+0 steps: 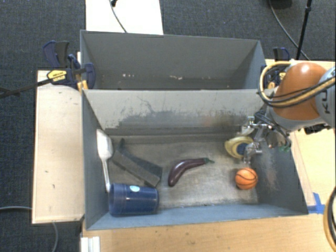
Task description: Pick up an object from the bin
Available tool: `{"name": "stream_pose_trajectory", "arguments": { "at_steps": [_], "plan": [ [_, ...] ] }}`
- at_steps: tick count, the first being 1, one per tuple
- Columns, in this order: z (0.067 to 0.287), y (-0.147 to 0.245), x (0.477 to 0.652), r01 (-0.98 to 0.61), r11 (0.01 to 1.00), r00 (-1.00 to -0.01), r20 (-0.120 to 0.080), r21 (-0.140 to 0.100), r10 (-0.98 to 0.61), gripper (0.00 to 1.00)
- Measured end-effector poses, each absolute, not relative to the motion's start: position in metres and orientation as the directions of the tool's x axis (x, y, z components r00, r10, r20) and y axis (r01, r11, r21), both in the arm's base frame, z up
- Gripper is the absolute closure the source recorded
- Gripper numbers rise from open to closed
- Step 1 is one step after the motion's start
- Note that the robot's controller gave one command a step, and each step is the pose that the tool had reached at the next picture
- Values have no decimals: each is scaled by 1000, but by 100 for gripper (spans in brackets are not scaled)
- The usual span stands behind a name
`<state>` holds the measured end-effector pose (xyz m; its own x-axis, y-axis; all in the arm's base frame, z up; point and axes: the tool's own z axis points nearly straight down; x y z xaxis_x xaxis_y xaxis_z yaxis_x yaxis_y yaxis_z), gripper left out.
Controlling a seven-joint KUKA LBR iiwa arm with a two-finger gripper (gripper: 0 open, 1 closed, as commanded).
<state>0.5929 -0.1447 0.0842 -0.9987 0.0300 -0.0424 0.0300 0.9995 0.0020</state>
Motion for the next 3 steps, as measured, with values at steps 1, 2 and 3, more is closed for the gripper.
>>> {"name": "stream_pose_trajectory", "arguments": {
  "at_steps": [1, 2, 3],
  "plan": [
    [120, -141, 584, 21, 1000, -1000, 1, 2, 21, 100],
    [180, -126, 582, 24, 1000, -1000, 1, 1, 24, 100],
    [220, -128, 575, 40, 999, -999, -5, 1, 40, 100]
  ]
}}
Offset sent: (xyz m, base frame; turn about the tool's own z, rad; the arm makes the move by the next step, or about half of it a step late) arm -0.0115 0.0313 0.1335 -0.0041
